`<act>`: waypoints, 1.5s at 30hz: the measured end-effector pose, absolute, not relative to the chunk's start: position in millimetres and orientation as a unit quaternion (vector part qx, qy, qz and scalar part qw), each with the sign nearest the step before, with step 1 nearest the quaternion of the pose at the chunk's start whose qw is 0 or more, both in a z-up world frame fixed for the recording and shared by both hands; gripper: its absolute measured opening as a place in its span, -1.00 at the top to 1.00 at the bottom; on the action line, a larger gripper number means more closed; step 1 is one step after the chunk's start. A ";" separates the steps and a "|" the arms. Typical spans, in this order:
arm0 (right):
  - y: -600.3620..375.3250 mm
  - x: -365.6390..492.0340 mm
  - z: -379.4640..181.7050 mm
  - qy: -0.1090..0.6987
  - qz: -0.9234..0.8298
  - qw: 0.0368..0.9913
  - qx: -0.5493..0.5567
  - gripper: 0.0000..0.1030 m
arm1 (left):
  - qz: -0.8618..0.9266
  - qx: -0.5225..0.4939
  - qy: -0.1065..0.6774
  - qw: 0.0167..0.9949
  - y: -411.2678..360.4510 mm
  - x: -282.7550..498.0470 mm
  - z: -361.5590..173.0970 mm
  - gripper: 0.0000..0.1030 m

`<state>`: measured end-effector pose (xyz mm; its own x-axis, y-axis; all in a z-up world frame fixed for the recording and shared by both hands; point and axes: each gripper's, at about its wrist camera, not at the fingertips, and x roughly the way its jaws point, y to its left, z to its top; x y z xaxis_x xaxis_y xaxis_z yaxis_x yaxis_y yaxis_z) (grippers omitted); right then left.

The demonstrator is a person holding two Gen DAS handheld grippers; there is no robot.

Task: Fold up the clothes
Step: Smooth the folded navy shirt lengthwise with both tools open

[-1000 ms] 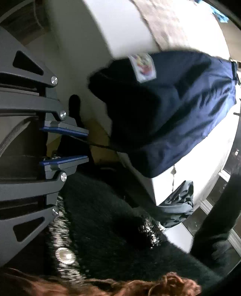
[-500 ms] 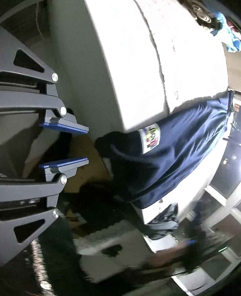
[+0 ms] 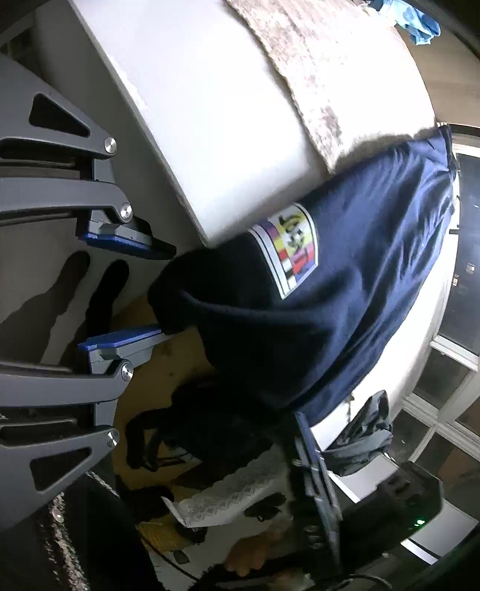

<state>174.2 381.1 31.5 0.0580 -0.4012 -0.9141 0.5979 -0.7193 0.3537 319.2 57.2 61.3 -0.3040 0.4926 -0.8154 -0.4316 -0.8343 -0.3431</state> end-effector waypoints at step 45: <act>296.3 -76.5 101.8 0.121 -0.682 0.452 0.562 0.56 | 0.861 -0.472 -0.092 0.163 172.9 287.2 121.9 0.62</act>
